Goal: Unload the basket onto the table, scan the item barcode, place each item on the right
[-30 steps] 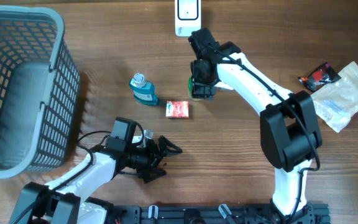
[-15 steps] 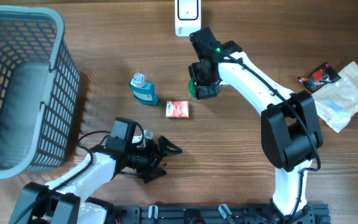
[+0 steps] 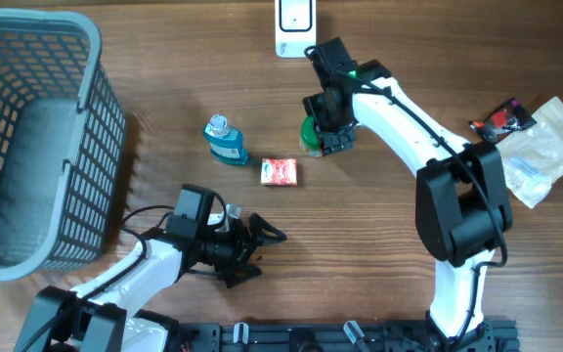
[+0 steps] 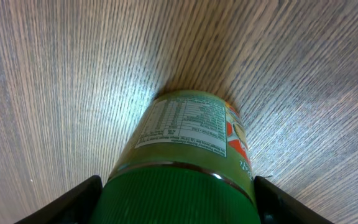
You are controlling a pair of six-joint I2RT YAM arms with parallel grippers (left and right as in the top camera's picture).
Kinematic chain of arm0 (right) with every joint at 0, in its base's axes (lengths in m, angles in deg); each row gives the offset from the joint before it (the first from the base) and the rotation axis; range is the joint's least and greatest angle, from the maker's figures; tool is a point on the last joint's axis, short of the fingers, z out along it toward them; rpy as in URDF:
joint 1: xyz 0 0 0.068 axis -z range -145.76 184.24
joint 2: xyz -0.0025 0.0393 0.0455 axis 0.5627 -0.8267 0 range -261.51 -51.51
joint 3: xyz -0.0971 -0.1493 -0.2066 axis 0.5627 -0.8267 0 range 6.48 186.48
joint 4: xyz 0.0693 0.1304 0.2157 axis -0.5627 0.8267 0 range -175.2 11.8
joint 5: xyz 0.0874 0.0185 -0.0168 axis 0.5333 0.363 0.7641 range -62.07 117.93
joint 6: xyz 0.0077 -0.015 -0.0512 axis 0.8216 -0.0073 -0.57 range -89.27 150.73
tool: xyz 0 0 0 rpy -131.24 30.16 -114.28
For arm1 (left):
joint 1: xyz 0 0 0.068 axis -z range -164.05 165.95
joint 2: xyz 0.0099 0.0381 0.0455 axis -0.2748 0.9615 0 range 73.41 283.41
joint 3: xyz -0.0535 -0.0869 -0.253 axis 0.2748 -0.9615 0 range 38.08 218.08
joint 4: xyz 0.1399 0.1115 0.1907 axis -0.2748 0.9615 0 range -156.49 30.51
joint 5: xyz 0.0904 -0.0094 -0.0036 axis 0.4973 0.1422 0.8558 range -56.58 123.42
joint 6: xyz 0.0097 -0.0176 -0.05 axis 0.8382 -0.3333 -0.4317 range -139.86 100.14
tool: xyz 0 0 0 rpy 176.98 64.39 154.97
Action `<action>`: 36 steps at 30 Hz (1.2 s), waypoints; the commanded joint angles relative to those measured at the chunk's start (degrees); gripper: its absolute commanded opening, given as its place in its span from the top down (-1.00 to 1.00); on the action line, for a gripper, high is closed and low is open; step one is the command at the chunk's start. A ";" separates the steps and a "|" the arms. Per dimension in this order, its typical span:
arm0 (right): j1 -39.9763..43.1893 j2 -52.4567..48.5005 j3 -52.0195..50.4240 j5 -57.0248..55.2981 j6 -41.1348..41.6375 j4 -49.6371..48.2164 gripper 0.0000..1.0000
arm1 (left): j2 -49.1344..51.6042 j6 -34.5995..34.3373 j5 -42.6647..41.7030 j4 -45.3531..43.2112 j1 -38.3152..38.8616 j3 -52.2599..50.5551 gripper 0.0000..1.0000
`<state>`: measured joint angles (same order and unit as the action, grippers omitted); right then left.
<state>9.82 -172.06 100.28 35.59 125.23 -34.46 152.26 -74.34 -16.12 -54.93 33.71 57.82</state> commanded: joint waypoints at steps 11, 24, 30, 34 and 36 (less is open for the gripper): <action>0.31 -0.94 0.11 -0.37 -10.56 -1.92 -0.31 | 2.58 4.63 19.43 1.14 -0.24 -3.04 -1.00; 7.91 0.24 2.14 -0.13 -66.60 3.52 -0.42 | 2.58 4.59 19.45 1.11 -0.24 -3.04 -1.00; 10.25 0.24 3.08 -1.79 -87.43 14.05 -0.98 | 2.58 4.59 19.43 1.09 -0.24 -3.04 -1.00; 10.14 0.24 3.08 -2.95 -89.61 15.69 -1.00 | 2.58 4.59 19.45 1.09 -0.24 -3.04 -1.00; 10.14 0.24 3.13 -3.43 -85.53 13.66 -0.99 | 2.58 4.59 19.45 1.09 -0.24 -3.04 -1.00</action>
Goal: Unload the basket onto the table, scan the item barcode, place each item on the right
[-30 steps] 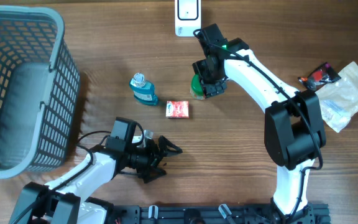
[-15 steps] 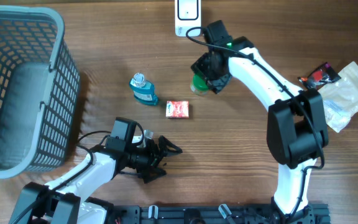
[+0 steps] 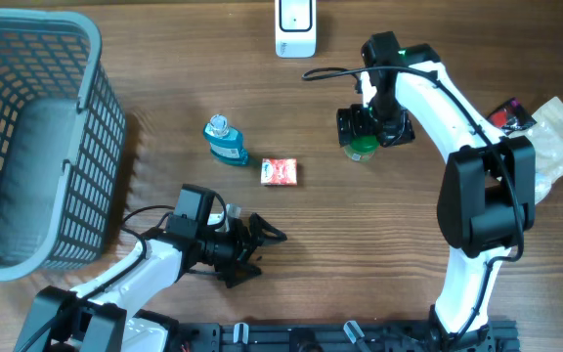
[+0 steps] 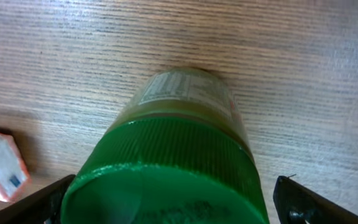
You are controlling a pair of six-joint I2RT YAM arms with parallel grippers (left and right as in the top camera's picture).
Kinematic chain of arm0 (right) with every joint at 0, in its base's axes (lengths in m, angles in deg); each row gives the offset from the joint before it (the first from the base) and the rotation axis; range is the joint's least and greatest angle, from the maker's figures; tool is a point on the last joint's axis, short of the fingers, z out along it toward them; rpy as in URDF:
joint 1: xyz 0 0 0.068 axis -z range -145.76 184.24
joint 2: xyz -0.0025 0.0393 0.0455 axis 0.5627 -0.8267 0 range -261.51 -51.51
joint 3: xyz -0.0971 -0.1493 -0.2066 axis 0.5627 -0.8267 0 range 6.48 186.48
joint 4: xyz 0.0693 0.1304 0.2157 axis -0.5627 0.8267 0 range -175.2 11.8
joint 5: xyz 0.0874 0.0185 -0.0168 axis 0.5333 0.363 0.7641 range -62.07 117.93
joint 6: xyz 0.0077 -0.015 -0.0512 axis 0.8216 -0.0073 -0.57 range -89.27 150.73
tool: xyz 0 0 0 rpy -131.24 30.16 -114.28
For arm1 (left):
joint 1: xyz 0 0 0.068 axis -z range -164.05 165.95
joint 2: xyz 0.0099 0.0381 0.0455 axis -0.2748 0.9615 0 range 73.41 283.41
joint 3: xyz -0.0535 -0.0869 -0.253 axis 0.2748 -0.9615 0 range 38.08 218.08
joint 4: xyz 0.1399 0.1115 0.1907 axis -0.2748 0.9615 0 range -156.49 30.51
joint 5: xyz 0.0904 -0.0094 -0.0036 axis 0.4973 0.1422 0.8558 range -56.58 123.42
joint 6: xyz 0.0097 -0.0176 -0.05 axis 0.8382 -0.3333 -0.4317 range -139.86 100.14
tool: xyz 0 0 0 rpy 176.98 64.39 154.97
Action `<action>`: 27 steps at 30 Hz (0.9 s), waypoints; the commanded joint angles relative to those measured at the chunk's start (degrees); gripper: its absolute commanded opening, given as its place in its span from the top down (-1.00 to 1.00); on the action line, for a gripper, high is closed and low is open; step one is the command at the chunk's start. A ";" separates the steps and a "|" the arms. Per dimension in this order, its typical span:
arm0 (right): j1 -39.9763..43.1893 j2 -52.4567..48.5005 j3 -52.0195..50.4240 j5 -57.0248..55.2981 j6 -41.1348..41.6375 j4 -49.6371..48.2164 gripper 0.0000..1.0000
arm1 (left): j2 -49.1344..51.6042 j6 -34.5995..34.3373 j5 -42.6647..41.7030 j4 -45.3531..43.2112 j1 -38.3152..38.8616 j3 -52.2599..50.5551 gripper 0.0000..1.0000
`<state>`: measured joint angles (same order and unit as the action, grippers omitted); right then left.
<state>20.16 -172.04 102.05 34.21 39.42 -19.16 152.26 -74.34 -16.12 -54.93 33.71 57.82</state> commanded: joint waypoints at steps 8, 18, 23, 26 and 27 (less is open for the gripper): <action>-0.20 0.20 1.40 -3.13 34.45 4.50 -0.99 | 2.58 4.59 19.43 1.11 -0.24 -3.04 -1.00; -0.20 -0.26 1.07 -0.20 42.25 1.38 -0.99 | 2.58 4.61 19.63 1.11 -0.24 -3.04 -1.00; -0.20 -2.12 1.07 -0.85 38.25 -0.79 -0.99 | 2.58 4.59 19.63 1.09 -0.24 -3.04 -1.00; -0.20 -3.30 1.07 -0.46 33.09 -0.85 -0.99 | 2.58 4.57 19.63 1.09 -0.24 -3.04 -1.00; -0.20 -3.34 1.07 -0.46 31.56 -0.83 -1.00 | 2.58 4.59 19.61 1.09 -0.24 -3.04 -1.00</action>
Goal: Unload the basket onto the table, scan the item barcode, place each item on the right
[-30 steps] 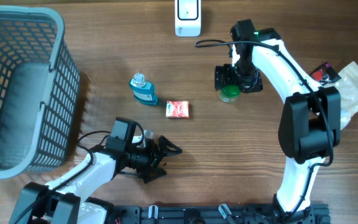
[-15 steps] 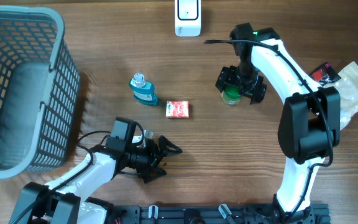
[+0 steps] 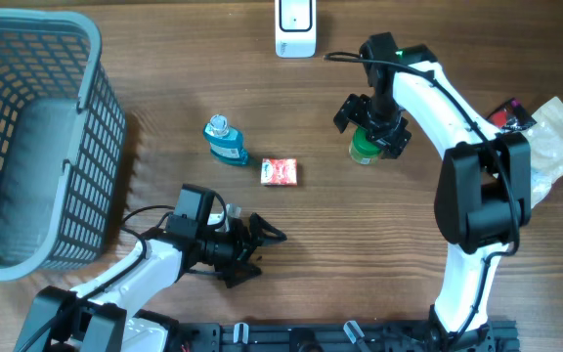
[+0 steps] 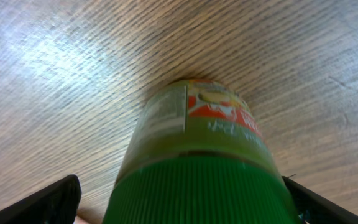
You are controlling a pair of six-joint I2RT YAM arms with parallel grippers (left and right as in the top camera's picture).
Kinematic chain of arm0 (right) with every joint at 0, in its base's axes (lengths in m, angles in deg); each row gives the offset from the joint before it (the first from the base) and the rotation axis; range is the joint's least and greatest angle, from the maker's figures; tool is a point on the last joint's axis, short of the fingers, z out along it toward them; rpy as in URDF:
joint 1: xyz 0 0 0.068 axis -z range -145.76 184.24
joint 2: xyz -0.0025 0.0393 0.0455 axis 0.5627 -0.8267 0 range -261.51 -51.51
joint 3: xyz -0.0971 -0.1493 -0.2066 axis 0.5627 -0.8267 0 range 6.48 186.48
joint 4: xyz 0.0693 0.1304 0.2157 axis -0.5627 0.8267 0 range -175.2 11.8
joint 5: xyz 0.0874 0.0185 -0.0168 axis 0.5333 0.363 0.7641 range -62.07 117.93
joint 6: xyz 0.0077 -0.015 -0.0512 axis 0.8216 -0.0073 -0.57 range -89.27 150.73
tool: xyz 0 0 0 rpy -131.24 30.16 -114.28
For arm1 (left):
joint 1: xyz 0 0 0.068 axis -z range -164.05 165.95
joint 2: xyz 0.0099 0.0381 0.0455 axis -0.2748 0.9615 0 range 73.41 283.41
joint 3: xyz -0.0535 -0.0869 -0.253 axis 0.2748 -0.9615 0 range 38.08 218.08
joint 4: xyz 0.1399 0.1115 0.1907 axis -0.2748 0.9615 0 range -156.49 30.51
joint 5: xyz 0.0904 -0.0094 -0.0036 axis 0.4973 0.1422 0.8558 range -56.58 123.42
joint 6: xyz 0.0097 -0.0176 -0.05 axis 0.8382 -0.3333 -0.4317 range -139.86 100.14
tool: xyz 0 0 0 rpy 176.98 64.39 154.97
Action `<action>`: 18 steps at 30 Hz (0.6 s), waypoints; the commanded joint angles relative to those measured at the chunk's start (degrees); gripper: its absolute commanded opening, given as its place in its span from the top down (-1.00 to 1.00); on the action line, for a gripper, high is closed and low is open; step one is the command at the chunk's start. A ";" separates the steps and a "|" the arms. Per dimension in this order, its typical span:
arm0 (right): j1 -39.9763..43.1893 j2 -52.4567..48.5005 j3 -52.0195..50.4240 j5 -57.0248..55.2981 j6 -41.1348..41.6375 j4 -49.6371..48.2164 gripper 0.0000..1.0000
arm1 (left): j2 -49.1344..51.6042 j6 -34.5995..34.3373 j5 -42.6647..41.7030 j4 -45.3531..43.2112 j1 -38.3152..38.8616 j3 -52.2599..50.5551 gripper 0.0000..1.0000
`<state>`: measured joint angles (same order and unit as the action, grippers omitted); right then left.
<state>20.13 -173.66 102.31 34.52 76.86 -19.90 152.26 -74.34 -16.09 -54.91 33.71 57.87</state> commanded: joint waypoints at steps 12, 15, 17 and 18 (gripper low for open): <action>-0.17 -1.73 0.81 -4.04 -13.53 0.35 -0.61 | 2.58 4.57 19.58 1.09 -0.24 -3.08 -1.00; -0.17 -1.73 0.81 -4.02 -16.26 0.35 -0.61 | 2.58 4.55 19.58 1.09 -0.24 -3.08 -1.00; -0.17 -1.73 0.81 -4.04 -17.94 0.61 -0.61 | 2.58 4.57 19.58 1.07 -0.24 -3.08 -1.00; -0.17 -1.73 0.81 -4.00 -18.88 0.79 -0.61 | 2.60 4.57 19.58 1.07 -0.24 -3.08 -1.00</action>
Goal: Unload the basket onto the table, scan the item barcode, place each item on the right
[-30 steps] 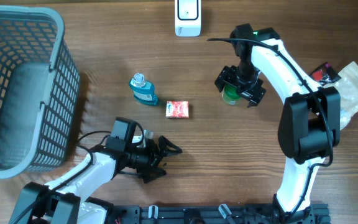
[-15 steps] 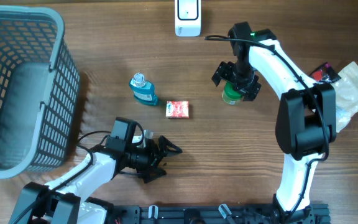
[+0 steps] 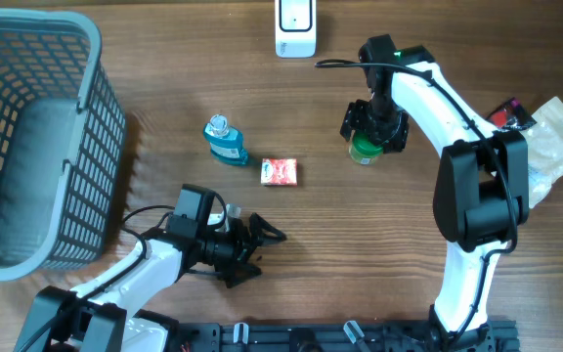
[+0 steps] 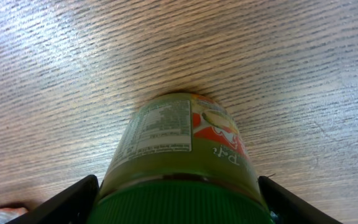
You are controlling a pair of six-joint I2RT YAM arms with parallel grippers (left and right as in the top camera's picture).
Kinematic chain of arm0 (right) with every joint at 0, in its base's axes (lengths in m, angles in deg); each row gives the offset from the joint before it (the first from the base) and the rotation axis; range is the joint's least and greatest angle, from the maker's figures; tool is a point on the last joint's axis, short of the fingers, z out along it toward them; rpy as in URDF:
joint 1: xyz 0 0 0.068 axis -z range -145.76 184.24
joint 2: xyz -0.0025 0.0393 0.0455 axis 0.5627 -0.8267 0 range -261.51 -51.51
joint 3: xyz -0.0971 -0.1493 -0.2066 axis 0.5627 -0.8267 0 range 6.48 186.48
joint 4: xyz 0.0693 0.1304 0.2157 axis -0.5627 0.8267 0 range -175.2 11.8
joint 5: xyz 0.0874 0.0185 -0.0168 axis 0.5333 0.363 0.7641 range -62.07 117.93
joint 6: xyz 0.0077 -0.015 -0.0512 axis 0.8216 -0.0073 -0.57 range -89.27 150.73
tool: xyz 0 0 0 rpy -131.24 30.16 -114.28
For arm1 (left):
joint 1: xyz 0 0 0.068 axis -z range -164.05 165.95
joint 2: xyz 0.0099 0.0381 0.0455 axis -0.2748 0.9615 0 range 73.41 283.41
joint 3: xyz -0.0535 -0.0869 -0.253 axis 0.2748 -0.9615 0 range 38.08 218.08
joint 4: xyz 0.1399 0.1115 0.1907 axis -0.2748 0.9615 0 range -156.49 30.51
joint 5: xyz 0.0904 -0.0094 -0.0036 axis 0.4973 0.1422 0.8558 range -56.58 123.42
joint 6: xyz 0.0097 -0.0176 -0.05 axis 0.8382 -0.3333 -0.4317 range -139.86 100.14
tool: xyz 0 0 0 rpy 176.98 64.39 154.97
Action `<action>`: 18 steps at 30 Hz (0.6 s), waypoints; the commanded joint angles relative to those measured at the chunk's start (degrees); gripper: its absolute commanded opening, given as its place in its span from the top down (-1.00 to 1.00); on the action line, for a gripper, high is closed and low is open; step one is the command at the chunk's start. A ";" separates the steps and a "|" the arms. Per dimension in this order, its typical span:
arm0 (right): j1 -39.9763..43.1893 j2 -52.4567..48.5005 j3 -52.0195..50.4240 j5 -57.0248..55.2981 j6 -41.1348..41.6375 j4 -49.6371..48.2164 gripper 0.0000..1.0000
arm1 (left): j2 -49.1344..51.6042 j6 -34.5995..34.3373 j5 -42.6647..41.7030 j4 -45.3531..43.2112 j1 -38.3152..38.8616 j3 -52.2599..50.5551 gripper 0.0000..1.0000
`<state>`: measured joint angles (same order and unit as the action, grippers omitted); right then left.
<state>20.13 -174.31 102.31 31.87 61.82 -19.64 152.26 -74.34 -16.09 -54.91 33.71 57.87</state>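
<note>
A green-lidded jar [image 3: 363,150] with a nutrition label and a red picture [image 4: 179,149] stands upright on the wood table, right of centre. My right gripper [image 3: 368,135] comes down over it, and its black fingers [image 4: 73,198] press both sides of the green lid, so it is shut on the jar. The white scanner [image 3: 294,24] sits at the far edge, up and left of the jar. Low on the left, my left gripper [image 3: 262,244] rests open with nothing in it.
A small blue bottle [image 3: 225,140] and a red box [image 3: 281,171] lie mid-table. A large grey basket [image 3: 96,59] fills the left side. Clear plastic bags [image 3: 545,147] and a black-red packet [image 3: 501,117] lie at the right edge.
The right wrist has turned about the jar, and its fingers, which stood apart from the lid, now press against it. The jar stays in the same spot. The left arm is unmoved.
The right gripper first held the jar just below the scanner, near the red box. Then the jar stood farther right with the fingers spread wide of the lid. The wrist turned, still wide, and now the fingers are closed on the lid.
</note>
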 commanded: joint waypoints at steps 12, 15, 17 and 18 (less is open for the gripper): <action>-0.17 -1.07 0.81 -1.14 -5.84 1.22 -0.45 | 2.58 4.57 19.58 1.07 -0.24 -3.08 -1.00; -0.17 -1.07 0.81 -0.92 -7.10 1.38 -0.46 | 2.58 4.57 19.58 1.07 -0.24 -3.08 -1.00; -0.17 -1.07 0.81 -0.74 -6.93 1.55 -0.44 | 2.58 4.57 19.61 1.07 -0.24 -3.08 -1.00; -0.17 -1.07 0.81 0.09 -6.95 1.57 -0.40 | 2.60 4.57 19.61 1.07 -0.24 -3.08 -1.00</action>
<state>20.13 -174.31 102.31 31.72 55.92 -18.37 152.26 -74.34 -16.09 -54.91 33.71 57.87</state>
